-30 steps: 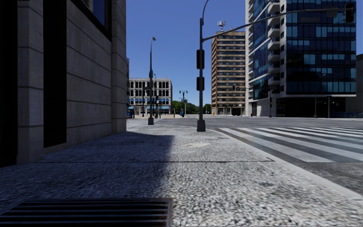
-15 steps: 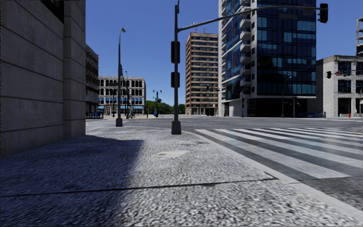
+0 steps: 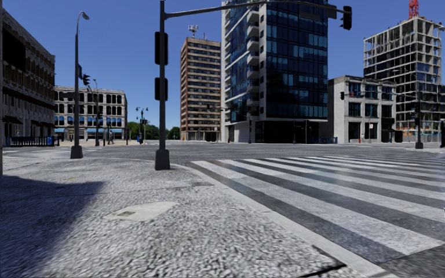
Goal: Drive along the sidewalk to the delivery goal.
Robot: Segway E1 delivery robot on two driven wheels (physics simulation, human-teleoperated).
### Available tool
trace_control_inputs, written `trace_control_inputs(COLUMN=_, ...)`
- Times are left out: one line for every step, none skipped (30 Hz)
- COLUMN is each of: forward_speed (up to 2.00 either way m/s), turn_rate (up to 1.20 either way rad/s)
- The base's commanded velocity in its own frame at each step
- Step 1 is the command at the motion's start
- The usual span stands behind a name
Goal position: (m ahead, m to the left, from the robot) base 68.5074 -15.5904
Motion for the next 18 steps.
trace_control_inputs(forward_speed=2.00, turn_rate=-0.53)
trace_control_inputs(forward_speed=2.00, turn_rate=-0.55)
trace_control_inputs(forward_speed=2.00, turn_rate=-0.56)
trace_control_inputs(forward_speed=2.00, turn_rate=-0.57)
trace_control_inputs(forward_speed=2.00, turn_rate=-0.57)
trace_control_inputs(forward_speed=2.00, turn_rate=-0.57)
trace_control_inputs(forward_speed=2.00, turn_rate=-0.59)
trace_control_inputs(forward_speed=2.00, turn_rate=-0.60)
trace_control_inputs(forward_speed=2.00, turn_rate=-0.60)
trace_control_inputs(forward_speed=2.00, turn_rate=-0.61)
trace_control_inputs(forward_speed=2.00, turn_rate=-0.62)
trace_control_inputs(forward_speed=2.00, turn_rate=-0.62)
trace_control_inputs(forward_speed=2.00, turn_rate=-0.62)
trace_control_inputs(forward_speed=2.00, turn_rate=-0.62)
trace_control_inputs(forward_speed=1.99, turn_rate=-0.62)
trace_control_inputs(forward_speed=1.99, turn_rate=-0.62)
trace_control_inputs(forward_speed=1.90, turn_rate=-0.62)
trace_control_inputs(forward_speed=1.82, turn_rate=-0.62)
